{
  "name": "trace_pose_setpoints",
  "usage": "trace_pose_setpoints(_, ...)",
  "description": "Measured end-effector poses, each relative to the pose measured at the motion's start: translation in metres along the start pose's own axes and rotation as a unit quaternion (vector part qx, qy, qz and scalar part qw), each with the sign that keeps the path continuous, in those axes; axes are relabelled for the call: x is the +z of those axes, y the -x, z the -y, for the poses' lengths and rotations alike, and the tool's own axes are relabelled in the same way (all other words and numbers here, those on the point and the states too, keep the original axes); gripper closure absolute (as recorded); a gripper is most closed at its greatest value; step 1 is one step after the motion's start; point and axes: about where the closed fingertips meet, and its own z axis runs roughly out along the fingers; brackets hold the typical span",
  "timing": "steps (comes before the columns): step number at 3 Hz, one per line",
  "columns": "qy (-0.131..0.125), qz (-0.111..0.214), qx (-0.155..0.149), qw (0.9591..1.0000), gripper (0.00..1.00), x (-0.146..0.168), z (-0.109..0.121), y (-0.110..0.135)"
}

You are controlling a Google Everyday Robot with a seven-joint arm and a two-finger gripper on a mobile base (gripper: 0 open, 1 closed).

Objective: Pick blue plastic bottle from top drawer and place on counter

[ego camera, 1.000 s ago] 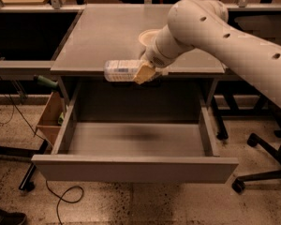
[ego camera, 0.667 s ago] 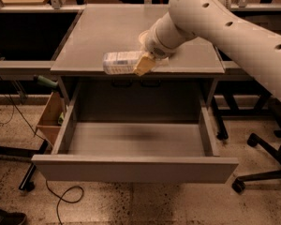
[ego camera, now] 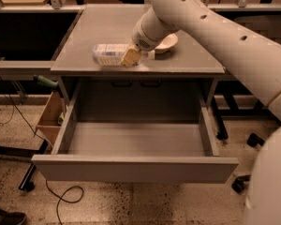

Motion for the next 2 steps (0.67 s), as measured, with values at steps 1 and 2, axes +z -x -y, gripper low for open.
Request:
trace_pose_setpoints(1, -0.001, -0.023, 0.060, 0.9979, 1.00, 0.024, 0.010, -0.004)
trace_pose_setpoints(2, -0.016, -0.041, 0.120, 0.9918, 1.00, 0.038, 0.014, -0.011)
